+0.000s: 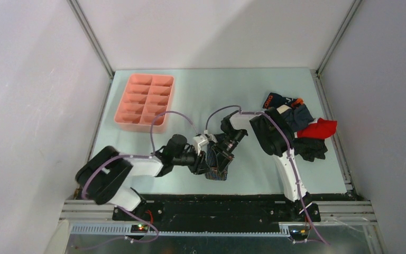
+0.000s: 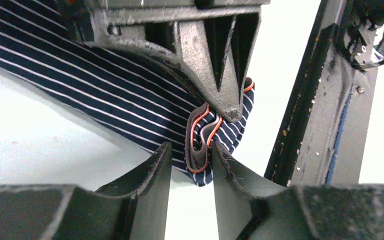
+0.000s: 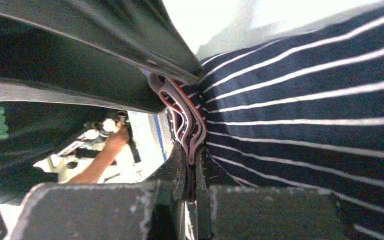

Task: Roll the underwear
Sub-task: Roll the underwear to the center of the board.

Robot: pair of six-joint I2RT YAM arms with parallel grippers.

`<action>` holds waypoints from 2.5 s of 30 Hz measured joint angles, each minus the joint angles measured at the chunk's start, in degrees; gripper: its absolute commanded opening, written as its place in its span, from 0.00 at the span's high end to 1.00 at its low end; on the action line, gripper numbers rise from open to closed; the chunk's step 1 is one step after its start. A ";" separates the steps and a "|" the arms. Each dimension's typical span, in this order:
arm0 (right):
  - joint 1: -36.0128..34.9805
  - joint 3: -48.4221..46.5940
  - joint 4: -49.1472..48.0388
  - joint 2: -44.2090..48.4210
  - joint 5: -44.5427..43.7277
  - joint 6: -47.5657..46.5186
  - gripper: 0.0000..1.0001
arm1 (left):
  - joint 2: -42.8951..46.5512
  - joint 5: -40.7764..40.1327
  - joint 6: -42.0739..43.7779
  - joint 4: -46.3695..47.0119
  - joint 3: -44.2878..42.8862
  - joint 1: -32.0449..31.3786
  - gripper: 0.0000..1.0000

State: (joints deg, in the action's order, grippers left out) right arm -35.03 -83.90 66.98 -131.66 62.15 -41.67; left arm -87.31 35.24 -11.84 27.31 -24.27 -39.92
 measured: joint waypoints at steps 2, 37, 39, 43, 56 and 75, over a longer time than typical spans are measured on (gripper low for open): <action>-0.02 -0.72 0.98 -0.96 -0.39 2.25 1.00 | 4.81 -2.34 1.75 -3.08 0.79 -0.20 0.56; 1.81 -10.56 -2.16 -9.03 4.35 17.92 1.00 | 10.67 -27.80 80.41 15.93 17.97 -18.69 0.49; 1.79 -10.56 -2.16 -9.03 4.35 17.92 1.00 | 9.75 -28.85 81.13 16.76 17.92 -18.69 0.51; 1.79 -10.51 -2.25 -9.01 4.35 17.99 1.00 | 8.04 -29.33 82.49 16.81 17.00 -18.69 0.58; 2.40 -9.22 -4.02 -7.43 4.22 21.51 0.51 | 1.62 -31.01 85.24 4.85 5.84 -18.49 1.00; 17.25 40.30 -54.88 84.28 -33.40 20.85 0.14 | -7.80 -8.98 81.55 -48.52 -28.26 -13.77 1.00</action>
State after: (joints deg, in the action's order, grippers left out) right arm -17.78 -43.59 12.10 -47.37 28.75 -20.82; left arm -95.11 26.26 69.71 -21.21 -52.53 -53.69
